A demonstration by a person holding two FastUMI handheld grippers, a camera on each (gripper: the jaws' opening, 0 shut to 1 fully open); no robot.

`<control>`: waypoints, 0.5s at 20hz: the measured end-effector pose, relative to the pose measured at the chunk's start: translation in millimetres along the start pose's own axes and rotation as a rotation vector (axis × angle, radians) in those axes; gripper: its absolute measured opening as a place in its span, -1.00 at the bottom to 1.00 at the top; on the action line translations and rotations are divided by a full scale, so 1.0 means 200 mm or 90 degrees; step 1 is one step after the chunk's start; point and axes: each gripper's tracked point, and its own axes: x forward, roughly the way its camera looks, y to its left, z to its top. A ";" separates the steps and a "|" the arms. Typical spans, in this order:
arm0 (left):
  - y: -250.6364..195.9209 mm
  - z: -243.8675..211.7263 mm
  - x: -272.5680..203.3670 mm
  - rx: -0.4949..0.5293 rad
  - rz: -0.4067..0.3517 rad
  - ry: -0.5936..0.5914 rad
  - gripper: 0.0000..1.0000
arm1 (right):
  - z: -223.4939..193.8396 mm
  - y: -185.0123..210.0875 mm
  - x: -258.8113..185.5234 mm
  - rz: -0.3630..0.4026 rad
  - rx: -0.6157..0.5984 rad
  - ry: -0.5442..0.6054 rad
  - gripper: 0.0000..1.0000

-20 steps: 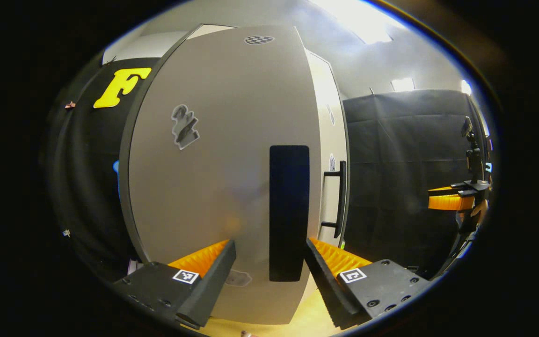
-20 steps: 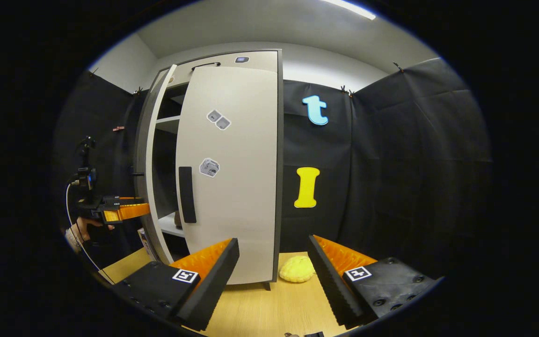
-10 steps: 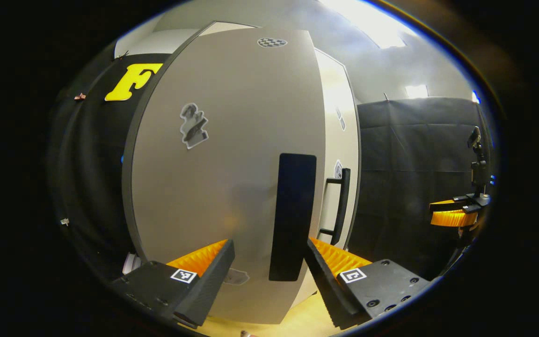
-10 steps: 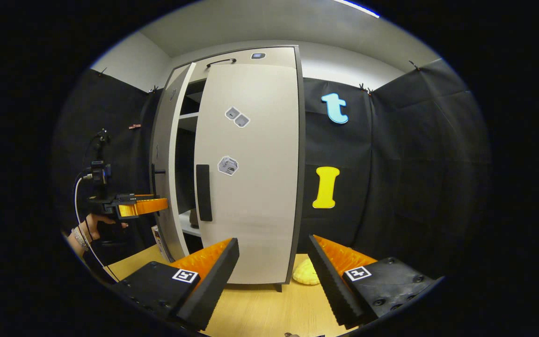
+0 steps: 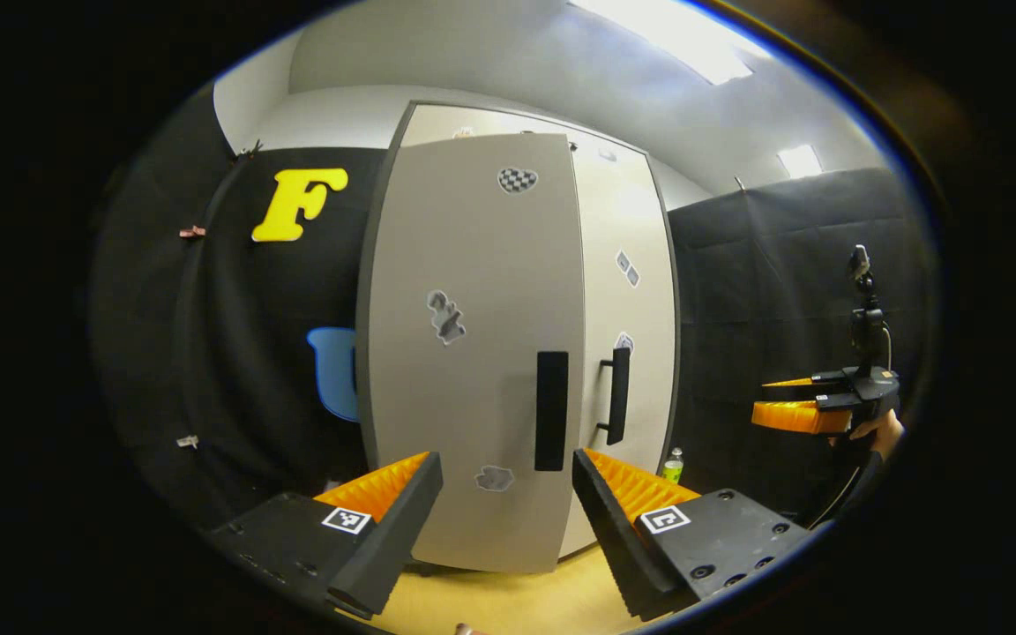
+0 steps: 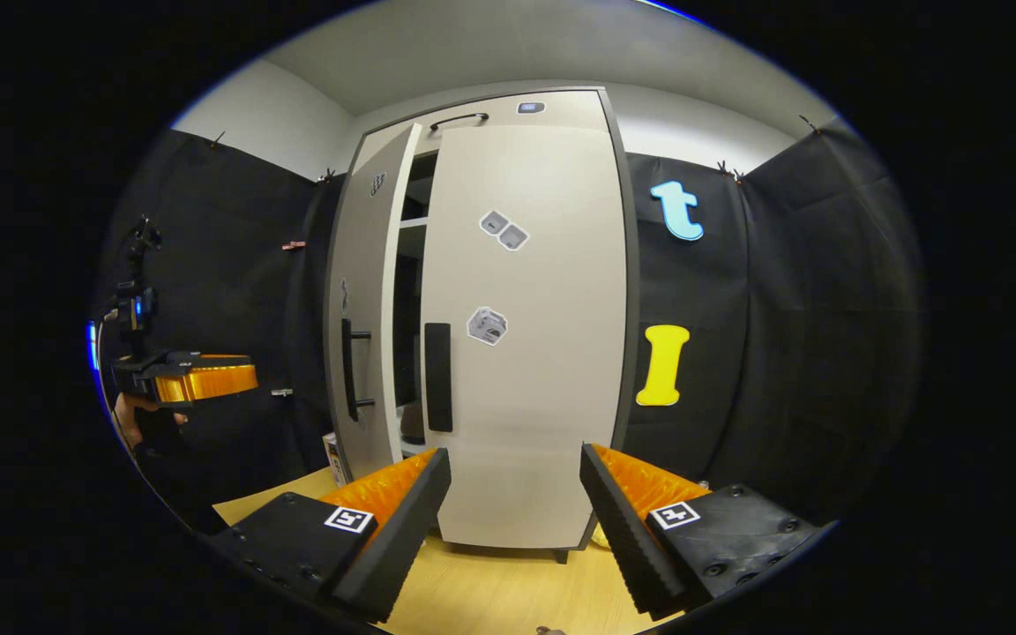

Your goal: Grab one shoe with the right hand and put it into the shoe cabinet, grab the other shoe with the left hand and put it into the shoe cabinet; then close the right door with the right hand and the left door with the left hand.

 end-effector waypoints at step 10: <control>-0.05 0.07 -0.10 0.001 -0.001 -0.035 0.84 | 0.04 0.09 -0.04 0.014 -0.001 -0.019 0.95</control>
